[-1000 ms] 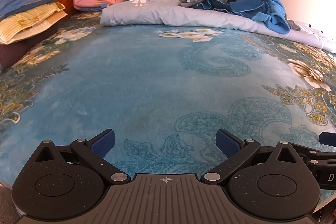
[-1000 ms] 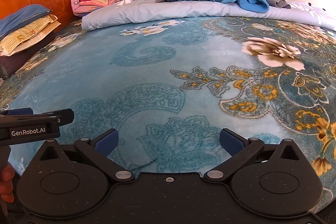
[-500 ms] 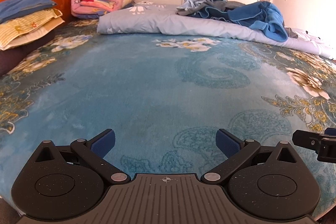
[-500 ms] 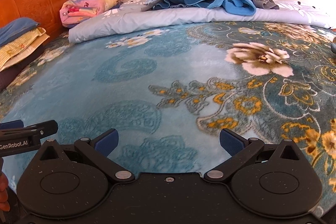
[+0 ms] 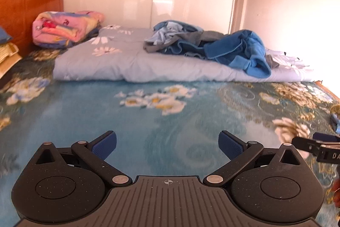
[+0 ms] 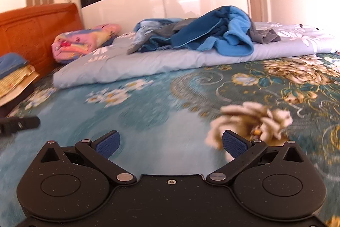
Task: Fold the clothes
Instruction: 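Reach the left tool into the clothes pile and grasp the light blue garment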
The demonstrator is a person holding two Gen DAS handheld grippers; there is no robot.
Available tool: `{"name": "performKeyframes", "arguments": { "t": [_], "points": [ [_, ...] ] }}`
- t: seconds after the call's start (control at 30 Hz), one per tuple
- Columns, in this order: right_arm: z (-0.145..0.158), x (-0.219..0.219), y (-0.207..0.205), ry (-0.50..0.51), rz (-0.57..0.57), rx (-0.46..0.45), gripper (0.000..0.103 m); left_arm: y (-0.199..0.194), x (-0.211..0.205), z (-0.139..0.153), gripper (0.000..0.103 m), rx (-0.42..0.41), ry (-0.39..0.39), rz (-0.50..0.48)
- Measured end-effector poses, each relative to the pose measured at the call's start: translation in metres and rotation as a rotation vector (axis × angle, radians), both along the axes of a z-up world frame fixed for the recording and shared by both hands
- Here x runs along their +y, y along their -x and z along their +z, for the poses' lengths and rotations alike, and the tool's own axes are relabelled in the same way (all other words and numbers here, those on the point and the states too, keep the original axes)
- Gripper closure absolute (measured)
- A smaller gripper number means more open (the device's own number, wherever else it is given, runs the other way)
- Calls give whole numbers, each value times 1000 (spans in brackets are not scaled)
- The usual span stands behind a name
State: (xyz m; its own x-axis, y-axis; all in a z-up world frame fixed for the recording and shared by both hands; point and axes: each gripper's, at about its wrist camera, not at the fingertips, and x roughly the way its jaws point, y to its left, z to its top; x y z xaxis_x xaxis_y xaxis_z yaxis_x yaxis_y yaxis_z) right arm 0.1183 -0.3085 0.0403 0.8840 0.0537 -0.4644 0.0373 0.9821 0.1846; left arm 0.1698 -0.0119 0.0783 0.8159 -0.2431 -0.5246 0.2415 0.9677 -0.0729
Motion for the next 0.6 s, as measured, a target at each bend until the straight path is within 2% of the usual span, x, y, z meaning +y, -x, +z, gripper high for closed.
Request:
{"name": "performKeyframes", "arguments": {
  "t": [0.2,0.4,0.5,0.6],
  "points": [
    [1,-32,-63,-17,-19,-57,1,-128,-35,51,0,-82,-59,-10],
    [-15,-44,-135,-46,-28,-107,1,-254,-56,53,0,-58,39,81],
    [-18,-44,-169,-18,-28,-120,1,-316,-67,52,0,-50,80,127],
    [-21,-49,-212,-3,-90,-95,1,-357,-84,44,0,-92,-10,169]
  ]
}}
